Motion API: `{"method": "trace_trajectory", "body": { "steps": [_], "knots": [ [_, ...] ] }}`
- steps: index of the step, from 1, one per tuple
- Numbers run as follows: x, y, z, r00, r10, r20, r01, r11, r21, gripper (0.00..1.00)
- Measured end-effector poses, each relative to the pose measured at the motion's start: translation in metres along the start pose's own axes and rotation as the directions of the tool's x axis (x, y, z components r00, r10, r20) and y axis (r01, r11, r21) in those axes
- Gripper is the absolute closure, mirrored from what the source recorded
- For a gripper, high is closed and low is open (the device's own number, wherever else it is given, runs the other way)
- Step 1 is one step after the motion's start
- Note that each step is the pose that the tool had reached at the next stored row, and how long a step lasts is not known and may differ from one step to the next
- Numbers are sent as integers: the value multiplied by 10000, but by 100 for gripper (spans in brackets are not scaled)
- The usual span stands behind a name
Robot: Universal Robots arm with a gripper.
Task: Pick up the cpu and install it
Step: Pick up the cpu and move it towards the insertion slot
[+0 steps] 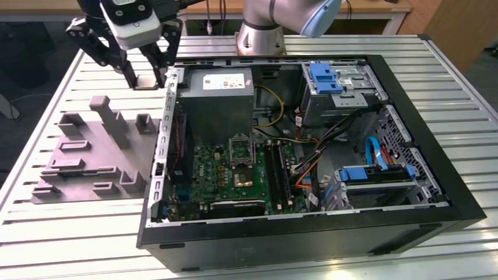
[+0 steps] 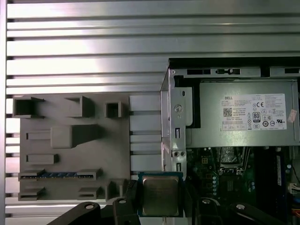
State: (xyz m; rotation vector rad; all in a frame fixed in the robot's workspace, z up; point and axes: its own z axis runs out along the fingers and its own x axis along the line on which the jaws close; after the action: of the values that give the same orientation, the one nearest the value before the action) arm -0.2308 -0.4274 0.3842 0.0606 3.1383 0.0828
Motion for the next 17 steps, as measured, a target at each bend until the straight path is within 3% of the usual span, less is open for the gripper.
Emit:
{"method": "trace_trajectory", "body": {
  "steps": [17],
  "knots": [
    [-53, 2, 0, 10000, -1, 0, 1, 10000, 0, 53]
  ]
}}
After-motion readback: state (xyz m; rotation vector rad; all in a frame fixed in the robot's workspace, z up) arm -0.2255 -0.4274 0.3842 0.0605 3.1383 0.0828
